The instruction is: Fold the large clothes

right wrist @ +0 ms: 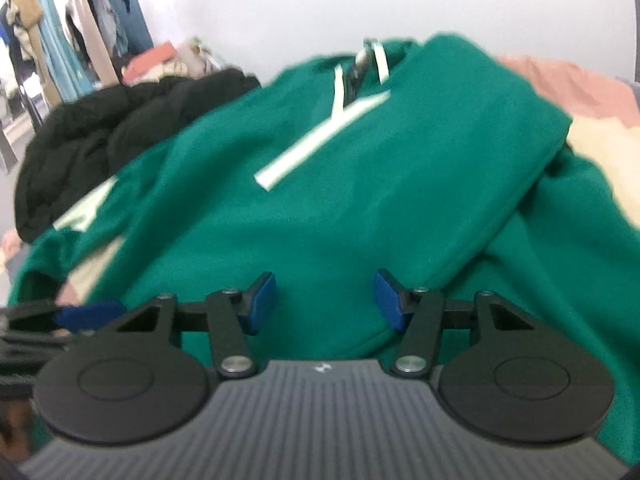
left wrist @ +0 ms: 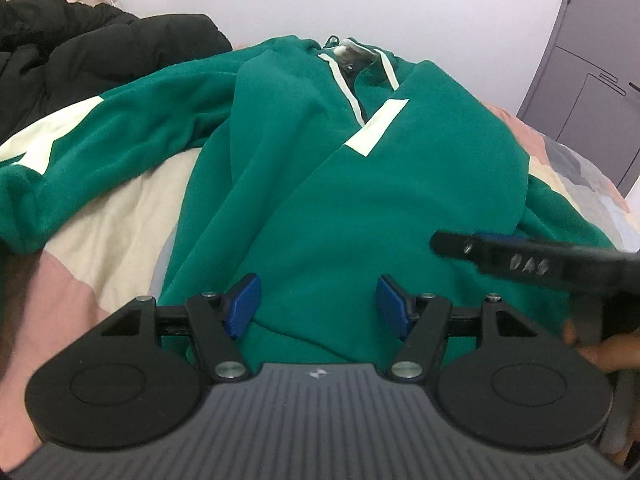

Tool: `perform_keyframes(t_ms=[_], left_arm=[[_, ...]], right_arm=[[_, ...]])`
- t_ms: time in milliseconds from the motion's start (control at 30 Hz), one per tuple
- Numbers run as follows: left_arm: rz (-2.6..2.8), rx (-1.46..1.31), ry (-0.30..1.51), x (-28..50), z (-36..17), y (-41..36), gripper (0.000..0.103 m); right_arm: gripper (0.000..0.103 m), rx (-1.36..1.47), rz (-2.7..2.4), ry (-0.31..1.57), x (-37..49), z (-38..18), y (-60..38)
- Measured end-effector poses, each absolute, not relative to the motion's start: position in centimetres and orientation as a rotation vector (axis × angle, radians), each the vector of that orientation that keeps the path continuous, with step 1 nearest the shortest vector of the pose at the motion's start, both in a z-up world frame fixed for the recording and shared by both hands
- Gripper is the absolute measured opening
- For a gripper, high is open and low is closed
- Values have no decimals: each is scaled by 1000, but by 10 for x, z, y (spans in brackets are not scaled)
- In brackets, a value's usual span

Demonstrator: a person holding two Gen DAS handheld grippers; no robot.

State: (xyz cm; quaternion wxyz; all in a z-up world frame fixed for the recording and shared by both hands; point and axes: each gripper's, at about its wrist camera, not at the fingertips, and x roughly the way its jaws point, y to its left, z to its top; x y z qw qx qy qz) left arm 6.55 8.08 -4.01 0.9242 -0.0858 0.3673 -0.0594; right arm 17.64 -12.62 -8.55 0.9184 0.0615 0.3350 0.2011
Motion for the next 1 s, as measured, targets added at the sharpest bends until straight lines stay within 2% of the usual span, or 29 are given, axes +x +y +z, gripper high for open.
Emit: perform_keyframes(t_ms=[267,533,667,900,1000], left_arm=[[-43,-224,658,52,-24,91,70],[175,-378,537,32,2,136,72],[286,-553,506,29,-2,172,77],[366,-938,563,33,-39,223,77],[340,-1108,529,31,-59,237,77]], right_arm=[[56,130,414,697,169,-85,-133],[56,135,419,696,155,-81,-140],[56,142,420,698,152,-79,-144],[56,239,393,738,153,-81,-154],[57,265,375,757,154,-83,-157]])
